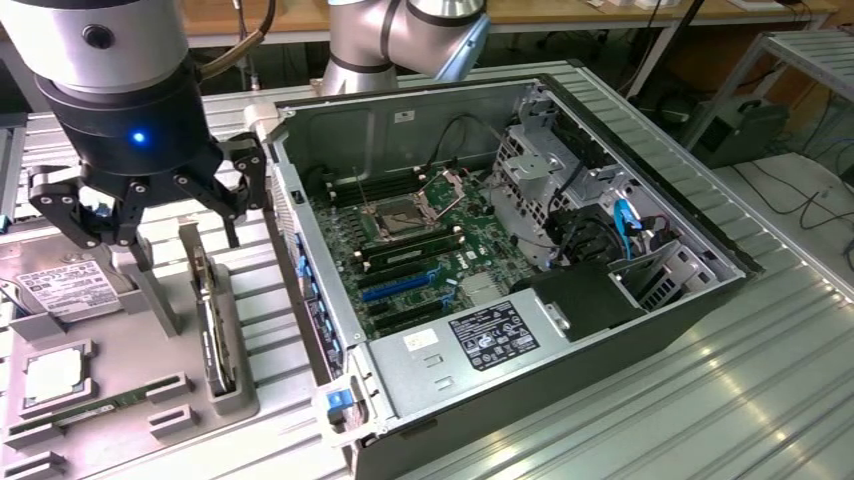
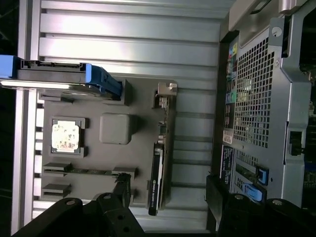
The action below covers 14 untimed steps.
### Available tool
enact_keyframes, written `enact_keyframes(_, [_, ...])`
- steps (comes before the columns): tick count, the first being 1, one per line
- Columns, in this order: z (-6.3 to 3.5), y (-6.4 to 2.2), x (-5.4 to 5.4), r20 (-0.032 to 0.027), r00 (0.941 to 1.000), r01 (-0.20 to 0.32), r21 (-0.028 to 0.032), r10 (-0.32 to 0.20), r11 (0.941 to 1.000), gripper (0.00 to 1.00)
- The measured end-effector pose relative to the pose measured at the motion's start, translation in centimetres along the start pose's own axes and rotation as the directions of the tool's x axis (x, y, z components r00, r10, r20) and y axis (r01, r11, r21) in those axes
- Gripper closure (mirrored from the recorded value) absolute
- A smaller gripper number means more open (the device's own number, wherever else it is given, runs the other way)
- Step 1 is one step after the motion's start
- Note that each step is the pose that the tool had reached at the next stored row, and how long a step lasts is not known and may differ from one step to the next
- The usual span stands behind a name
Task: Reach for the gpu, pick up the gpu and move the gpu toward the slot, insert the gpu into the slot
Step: 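Pick up the gpu and move the gpu toward the slot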
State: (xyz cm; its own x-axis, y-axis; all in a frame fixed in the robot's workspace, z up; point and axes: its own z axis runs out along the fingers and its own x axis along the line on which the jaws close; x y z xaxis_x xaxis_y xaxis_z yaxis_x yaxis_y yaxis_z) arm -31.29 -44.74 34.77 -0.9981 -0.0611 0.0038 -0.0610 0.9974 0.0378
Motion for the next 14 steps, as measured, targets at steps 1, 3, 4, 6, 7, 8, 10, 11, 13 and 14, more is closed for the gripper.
enact_keyframes(1, [0.05,-0.04,0.0,0.0012,1.0,0.001,0.0,-0.001,1.0,0.28])
enact_keyframes(3, [0.18,-0.18,0.0,0.0039,1.0,0.002,0.0003,-0.002,1.0,0.28])
enact_keyframes(4, [0.27,-0.25,0.0,0.0052,1.0,0.002,0.0003,-0.002,1.0,0.28])
enact_keyframes(6, [0.45,-0.34,0.0,0.0072,1.0,0.003,0.0005,-0.003,1.0,0.28])
enact_keyframes(7, [0.53,-0.38,0.0,0.0078,1.0,0.003,0.0005,-0.003,1.0,0.28])
enact_keyframes(8, [0.61,-0.43,0.0,0.0084,1.0,0.004,0.0006,-0.004,1.0,0.28])
enact_keyframes(10, [0.78,-0.46,0.0,0.0089,0.9999,0.005,0.0006,-0.005,1.0,0.28])
enact_keyframes(11, [0.87,-0.46,0.0,0.009,0.9999,0.005,0.0004,-0.005,1.0,0.28])
enact_keyframes(13, [1.09,-0.44,0.0,0.0089,0.9999,0.005,0.0003,-0.005,1.0,0.28])
enact_keyframes(14, [1.21,-0.4,0.0,0.0089,0.9999,0.005,0.0004,-0.005,1.0,0.28])
